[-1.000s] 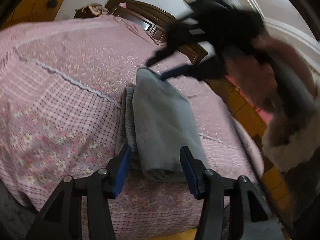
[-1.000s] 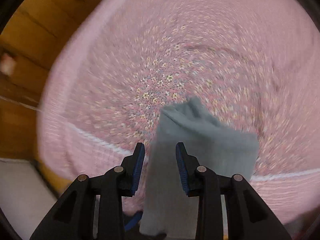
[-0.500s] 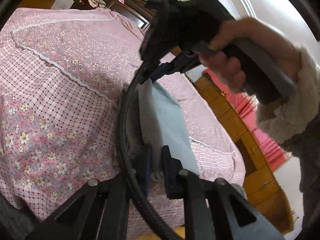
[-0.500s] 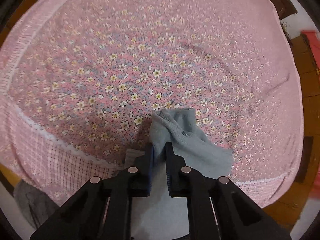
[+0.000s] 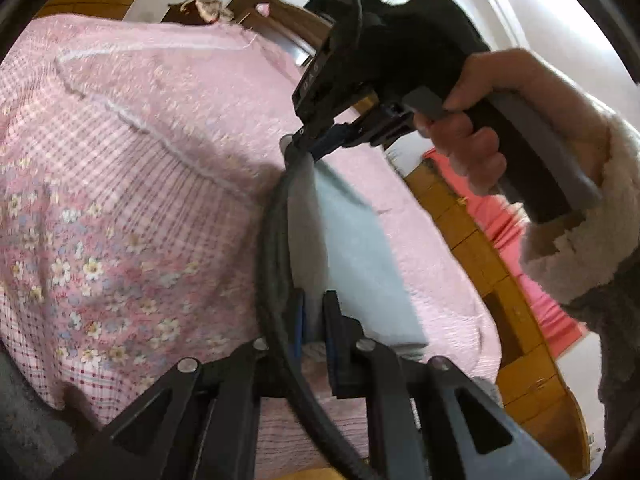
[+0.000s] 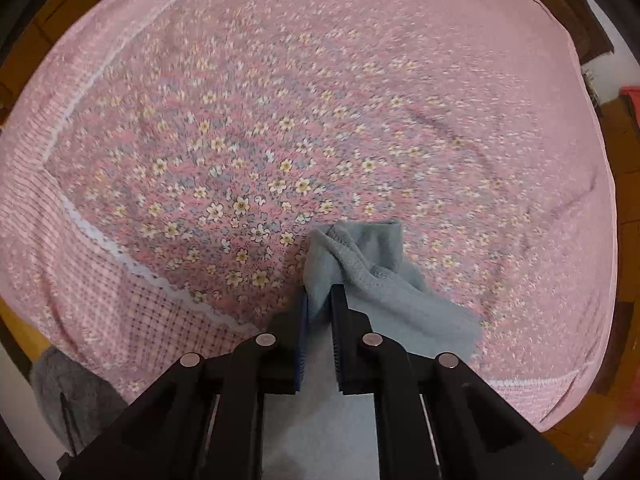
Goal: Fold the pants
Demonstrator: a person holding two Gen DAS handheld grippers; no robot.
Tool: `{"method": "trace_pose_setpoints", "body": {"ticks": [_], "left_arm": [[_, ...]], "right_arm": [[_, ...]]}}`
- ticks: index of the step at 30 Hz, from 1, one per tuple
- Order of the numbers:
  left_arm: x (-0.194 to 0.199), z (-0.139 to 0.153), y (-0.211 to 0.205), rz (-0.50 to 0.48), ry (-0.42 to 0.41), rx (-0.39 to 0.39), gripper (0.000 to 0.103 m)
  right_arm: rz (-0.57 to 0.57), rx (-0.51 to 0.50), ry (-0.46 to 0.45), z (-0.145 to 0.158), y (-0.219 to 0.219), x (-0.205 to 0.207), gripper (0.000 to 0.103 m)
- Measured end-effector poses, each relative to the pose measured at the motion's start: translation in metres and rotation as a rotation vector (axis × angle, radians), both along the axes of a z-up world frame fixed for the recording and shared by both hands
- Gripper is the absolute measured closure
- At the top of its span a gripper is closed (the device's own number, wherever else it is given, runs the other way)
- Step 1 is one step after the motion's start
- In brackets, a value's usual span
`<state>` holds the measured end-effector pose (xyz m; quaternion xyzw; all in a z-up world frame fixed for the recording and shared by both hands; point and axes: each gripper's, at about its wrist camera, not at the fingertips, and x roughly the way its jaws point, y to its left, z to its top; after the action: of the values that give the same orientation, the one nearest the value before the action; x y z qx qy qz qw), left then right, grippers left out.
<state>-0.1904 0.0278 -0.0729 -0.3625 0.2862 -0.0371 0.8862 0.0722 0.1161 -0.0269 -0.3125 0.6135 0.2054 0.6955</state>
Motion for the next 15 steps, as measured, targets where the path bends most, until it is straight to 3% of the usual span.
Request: {"method": "trace_pose_setpoints", "body": {"ticks": [3,5,7,10,13,15], "left_arm": [[-0.004,-0.005,0.004,0.014,0.034,-0.013,0.089],[-0.015,0.003,0.011,0.030,0.003,0.000,0.088],[-0.028,0.017,0.016,0.047,-0.026,0.056,0.088],[-0.047,0.047,0.021,0.085,-0.049,0.192,0.088],[-0.031,0.075,0.025,0.079,-0.045,0.297,0.088],[-0.007,0.090,0.023,0.052,-0.055,0.370,0.088]], "right_arm": [[-0.009,0.119,0.057,0.002,-0.009,0.006,0.085],[-0.002,0.366,0.122,0.027,-0.036,0.009,0.085],[0.061,0.547,0.156,0.050,-0.072,0.002,0.085],[0.139,0.687,0.067,0.064,-0.157,-0.023,0.085],[0.072,0.777,0.036,0.046,-0.234,-0.041,0.085],[0.008,0.864,0.064,0.030,-0.266,-0.050,0.085]]}}
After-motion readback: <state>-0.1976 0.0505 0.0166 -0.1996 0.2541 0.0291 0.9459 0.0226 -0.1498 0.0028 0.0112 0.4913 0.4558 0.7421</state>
